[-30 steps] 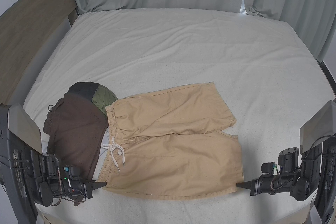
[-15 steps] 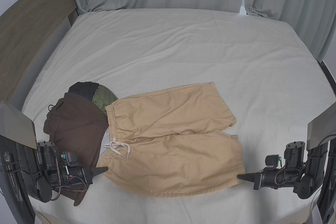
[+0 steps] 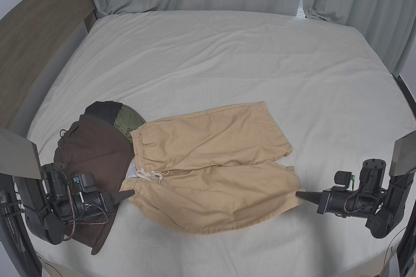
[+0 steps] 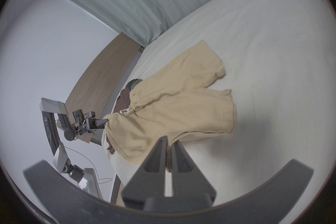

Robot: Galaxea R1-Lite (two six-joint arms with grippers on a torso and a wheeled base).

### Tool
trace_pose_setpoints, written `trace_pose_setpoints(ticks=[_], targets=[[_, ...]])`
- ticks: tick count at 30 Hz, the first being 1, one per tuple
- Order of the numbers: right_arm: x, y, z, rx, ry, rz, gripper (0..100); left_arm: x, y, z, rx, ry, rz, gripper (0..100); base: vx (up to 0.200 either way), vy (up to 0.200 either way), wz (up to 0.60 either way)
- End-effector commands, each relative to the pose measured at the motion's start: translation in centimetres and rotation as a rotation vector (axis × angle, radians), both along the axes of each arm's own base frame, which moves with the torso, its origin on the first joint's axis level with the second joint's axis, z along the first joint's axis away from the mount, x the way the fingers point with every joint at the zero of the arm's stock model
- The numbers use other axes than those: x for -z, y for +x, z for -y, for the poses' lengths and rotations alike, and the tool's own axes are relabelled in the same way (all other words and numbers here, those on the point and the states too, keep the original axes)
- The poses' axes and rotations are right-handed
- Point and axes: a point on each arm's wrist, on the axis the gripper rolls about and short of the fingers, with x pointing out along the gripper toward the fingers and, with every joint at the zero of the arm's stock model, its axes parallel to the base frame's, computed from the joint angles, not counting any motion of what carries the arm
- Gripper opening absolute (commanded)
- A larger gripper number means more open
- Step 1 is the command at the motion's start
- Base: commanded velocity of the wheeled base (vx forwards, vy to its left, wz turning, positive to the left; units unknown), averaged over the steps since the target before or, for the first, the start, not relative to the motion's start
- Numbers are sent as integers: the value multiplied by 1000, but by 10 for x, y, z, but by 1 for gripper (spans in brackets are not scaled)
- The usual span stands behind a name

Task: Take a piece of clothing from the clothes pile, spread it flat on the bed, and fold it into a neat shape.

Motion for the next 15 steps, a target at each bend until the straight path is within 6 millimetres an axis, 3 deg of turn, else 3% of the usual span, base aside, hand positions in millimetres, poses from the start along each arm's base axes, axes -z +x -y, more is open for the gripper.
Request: trace_pose_setpoints(ticks=[1, 15], targets=[[-12, 5, -1, 11, 29, 51, 0, -5, 5, 0, -7, -8, 25, 0, 0, 0, 0], [-21, 22, -2, 32, 63, 103, 0, -24, 21, 3, -124, -89, 41, 0, 0, 0, 0]])
